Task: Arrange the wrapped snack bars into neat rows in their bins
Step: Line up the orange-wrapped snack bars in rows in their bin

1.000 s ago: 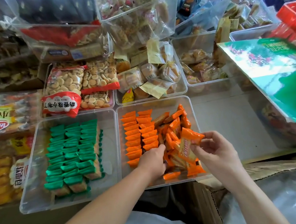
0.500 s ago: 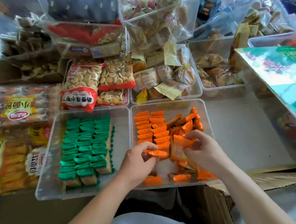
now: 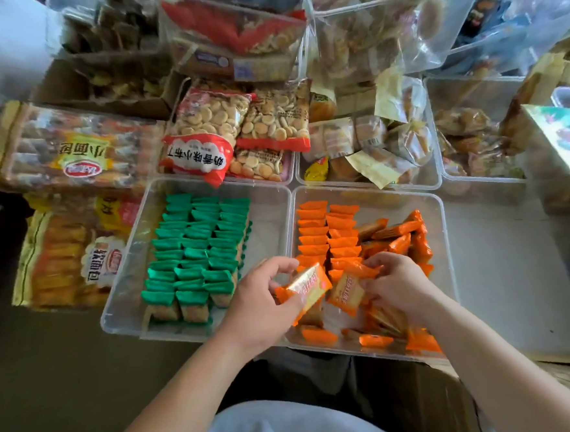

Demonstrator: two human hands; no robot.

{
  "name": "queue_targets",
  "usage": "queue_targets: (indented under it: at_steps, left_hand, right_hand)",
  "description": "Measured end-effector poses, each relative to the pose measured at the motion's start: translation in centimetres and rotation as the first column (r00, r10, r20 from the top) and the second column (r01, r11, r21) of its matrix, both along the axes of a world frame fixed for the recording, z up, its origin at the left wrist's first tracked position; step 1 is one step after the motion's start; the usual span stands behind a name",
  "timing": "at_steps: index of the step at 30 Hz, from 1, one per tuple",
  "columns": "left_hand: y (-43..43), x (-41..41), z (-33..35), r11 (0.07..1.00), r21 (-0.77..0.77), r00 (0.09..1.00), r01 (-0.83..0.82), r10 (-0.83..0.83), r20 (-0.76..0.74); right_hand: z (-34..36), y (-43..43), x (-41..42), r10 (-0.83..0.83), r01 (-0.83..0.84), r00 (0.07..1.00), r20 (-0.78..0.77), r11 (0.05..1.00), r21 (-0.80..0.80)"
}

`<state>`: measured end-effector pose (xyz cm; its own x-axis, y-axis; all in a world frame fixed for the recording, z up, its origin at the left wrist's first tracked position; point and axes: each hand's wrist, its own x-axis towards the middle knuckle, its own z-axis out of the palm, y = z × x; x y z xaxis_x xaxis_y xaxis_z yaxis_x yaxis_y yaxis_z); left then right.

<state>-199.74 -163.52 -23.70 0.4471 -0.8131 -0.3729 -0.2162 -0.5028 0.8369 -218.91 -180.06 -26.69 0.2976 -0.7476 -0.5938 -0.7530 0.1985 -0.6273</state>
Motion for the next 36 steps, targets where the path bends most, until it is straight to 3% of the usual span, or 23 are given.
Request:
queue_targets:
  at_steps: [7,15,19,21,22,24,25,27,29,32,34,36]
  left_hand:
    - [-0.5,0.2,0.2,0.986,0.002,0.971,-0.164,0.162,-0.178]
    - [-0.4,1.3,0.4,0.984,-0.017,0.957,-0.175,0.167,-0.236]
    - [-0.6,1.0,0.3,0.985,-0.023,0.96,-0.173,0.163,-0.227]
    - [-1.1,0.3,0.1,0.987,-0.03,0.961,-0.156,0.145,-0.234]
    - [-1.3,-0.1,-0.2,0.99,-0.029,0.964,-0.141,0.13,-0.231]
    - [-1.9,-1.2,-0.7,0.992,-0.031,0.967,-0.119,0.109,-0.228]
    - [-2.3,-1.6,-1.1,0.993,-0.036,0.967,-0.112,0.101,-0.232]
    - [-2.7,-2.5,-1.5,0.994,-0.049,0.965,-0.102,0.087,-0.249]
    - [-2.9,-3.2,-1.6,0.994,-0.072,0.959,-0.076,0.053,-0.28]
    - [-2.8,-3.9,-1.5,0.996,-0.086,0.964,0.013,-0.035,-0.264]
    - [-2.7,-3.7,-2.0,0.995,-0.065,0.978,0.073,-0.084,-0.189]
    - [-2.5,-3.0,-2.8,0.987,0.009,0.986,0.163,-0.163,-0.031]
  right_hand:
    - [-1.1,0.2,1.3,0.196,-0.212,0.972,-0.132,0.969,-0.123]
    - [-3.8,1.8,2.0,0.129,-0.142,0.976,-0.176,0.988,-0.064]
    - [-2.9,1.9,1.8,0.121,-0.146,0.976,-0.182,0.98,-0.133]
    - [-1.6,1.6,1.6,0.03,-0.043,0.997,-0.077,0.985,-0.168]
    - [-0.6,1.5,1.4,-0.057,0.063,0.997,0.05,0.989,-0.131]
    - [2.2,1.4,0.9,-0.204,0.187,0.939,0.277,0.979,0.087]
    - [3.3,1.4,0.5,-0.228,0.172,0.911,0.342,0.967,0.186]
    - [4.7,1.7,-0.2,-0.146,0.085,0.912,0.384,0.981,0.172]
    - [4.5,2.0,-0.8,-0.071,0.05,0.938,0.34,0.996,0.07]
    - [3.6,1.8,-1.5,-0.048,0.038,0.969,0.244,0.998,0.045]
    - [3.4,1.5,-2.1,-0.031,0.018,0.973,0.228,0.998,0.059]
    - [2.8,0.8,-2.4,0.086,-0.083,0.989,0.116,0.996,-0.031]
